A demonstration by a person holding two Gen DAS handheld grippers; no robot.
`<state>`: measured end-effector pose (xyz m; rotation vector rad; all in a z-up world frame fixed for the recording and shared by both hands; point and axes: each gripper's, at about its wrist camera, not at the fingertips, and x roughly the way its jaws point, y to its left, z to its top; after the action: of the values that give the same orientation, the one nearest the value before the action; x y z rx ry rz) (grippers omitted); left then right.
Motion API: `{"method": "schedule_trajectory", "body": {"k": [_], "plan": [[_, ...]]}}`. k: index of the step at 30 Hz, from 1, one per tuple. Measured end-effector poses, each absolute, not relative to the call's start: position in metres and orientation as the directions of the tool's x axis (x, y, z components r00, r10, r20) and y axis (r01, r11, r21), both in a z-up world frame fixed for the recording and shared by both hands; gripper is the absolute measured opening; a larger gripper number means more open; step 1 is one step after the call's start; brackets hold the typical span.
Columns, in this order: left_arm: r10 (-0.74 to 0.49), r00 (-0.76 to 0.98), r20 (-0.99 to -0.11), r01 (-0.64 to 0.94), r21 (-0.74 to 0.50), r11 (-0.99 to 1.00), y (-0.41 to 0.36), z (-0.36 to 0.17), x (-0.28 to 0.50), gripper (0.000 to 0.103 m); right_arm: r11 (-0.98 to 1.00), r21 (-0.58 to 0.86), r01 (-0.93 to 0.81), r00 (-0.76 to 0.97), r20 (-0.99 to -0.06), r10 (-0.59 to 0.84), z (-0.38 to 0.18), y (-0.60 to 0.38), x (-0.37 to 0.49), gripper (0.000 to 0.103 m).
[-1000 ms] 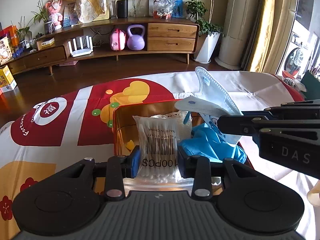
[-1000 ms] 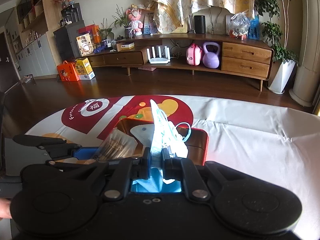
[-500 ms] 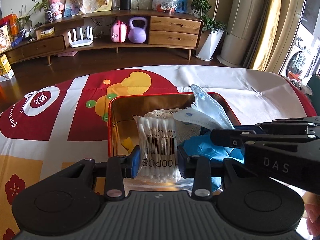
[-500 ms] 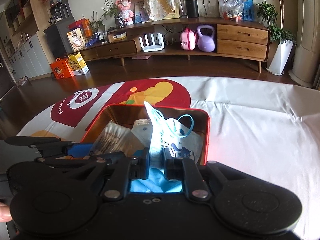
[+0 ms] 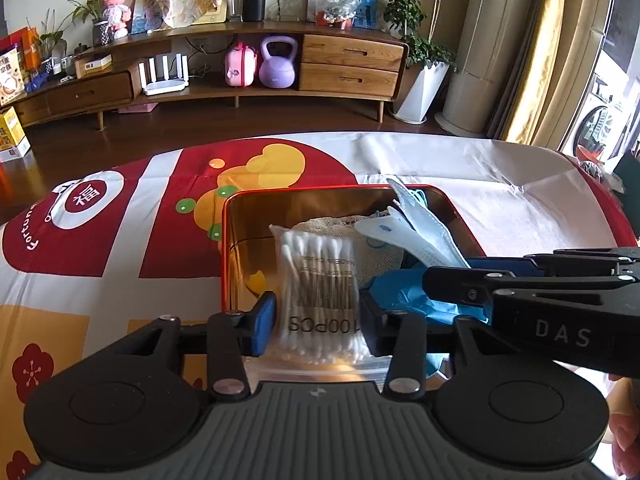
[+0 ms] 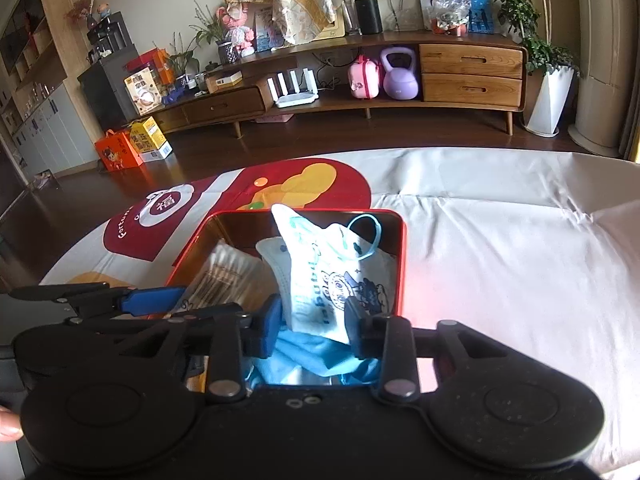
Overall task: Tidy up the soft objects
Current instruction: 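Lower both items into the red tin and open both grippers, then move the left gripper to the brown hair tie while the right gripper reaches the white mesh pad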
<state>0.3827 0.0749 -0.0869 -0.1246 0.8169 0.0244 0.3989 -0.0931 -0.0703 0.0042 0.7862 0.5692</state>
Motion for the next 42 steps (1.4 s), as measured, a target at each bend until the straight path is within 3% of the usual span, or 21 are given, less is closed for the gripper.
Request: {"method": "schedule_trajectory", "body": {"k": [3,26,28,39,42], "plan": [[-0.039,0.690,-0.723,-0.076,-0.126,0.989,0.079,-0.083,0.377,0.056,0.852,0.212,-0.478,0.573,-0.660,0.486,-0.065,-0.098,0.393,0.049],[-0.086,0.736,-0.672,-0.006,-0.133,0.991,0.064,-0.026,0.286,0.059,0.848,0.153,-0.508,0.616,-0.623,0.482,-0.008,-0.125,0.290,0.071],[-0.090,0.738,-0.668,0.001,-0.132,0.991,0.062,-0.023,0.275,0.068,0.845,0.156,-0.511,0.615,-0.621,0.487,-0.006,-0.129,0.280,0.073],[-0.106,0.736,-0.668,0.007,-0.148,0.989,0.056,-0.017,0.224,0.069,0.849,0.133,-0.511,0.620,-0.627,0.471,-0.004,-0.143,0.225,0.088],[-0.105,0.738,-0.666,0.007,-0.148,0.989,0.053,-0.018,0.210,0.075,0.855,0.125,-0.504,0.624,-0.632,0.460,-0.005,-0.147,0.212,0.092]]}}
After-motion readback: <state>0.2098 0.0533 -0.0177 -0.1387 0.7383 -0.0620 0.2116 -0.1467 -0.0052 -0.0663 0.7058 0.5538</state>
